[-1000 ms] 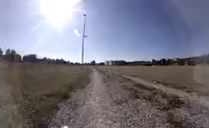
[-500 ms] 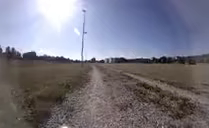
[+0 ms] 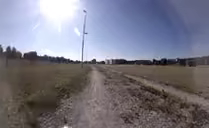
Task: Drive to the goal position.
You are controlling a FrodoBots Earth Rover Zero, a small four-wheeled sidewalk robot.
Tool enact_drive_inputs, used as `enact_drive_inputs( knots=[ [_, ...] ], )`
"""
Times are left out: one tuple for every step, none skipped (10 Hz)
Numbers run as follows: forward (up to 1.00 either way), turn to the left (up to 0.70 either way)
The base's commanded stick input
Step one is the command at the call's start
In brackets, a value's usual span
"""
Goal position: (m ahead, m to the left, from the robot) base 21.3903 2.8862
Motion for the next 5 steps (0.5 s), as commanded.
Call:
enact_drive_inputs(
  knots=[
    [0.5,0.0],
    [0.5,0.0],
    [0.5,0.0],
    [0.5,0.0],
    [0.5,0.0]
  ],
)
